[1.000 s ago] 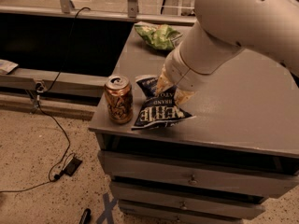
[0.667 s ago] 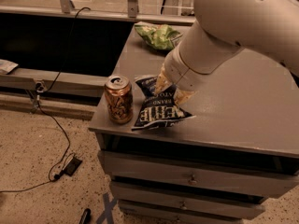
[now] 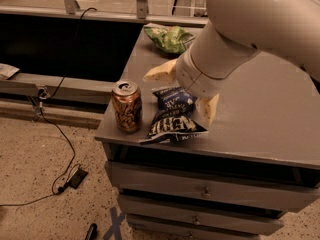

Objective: Move blue chip bag near orange can

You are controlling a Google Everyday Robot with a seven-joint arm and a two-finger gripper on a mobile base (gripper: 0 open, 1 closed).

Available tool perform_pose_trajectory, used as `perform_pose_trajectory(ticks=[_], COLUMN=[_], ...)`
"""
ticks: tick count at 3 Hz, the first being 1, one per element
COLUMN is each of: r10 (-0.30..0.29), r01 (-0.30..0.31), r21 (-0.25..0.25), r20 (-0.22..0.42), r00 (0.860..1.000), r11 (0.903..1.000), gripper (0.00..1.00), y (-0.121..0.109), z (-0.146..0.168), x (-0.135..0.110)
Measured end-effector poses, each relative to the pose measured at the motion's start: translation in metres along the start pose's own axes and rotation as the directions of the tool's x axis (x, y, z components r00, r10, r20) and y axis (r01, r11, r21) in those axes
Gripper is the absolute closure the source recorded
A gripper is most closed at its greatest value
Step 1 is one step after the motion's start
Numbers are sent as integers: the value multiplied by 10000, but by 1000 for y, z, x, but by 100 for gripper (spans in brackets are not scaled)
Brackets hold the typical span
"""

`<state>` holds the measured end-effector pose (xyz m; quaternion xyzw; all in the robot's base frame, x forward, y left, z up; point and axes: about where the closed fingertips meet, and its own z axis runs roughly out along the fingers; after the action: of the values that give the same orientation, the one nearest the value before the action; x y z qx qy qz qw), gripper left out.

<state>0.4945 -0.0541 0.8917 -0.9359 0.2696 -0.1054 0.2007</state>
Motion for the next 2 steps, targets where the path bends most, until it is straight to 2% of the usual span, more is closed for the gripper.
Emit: perform_pose_trajectory(ticks=[1,2], r10=[76,848], r01=[-85,-883], r21=[320,699], r20=[281,516], r00=[9996,9951], r11=[9995,9936], gripper=[0,0], y=[14,52], z=[-3,-12], x=[8,31])
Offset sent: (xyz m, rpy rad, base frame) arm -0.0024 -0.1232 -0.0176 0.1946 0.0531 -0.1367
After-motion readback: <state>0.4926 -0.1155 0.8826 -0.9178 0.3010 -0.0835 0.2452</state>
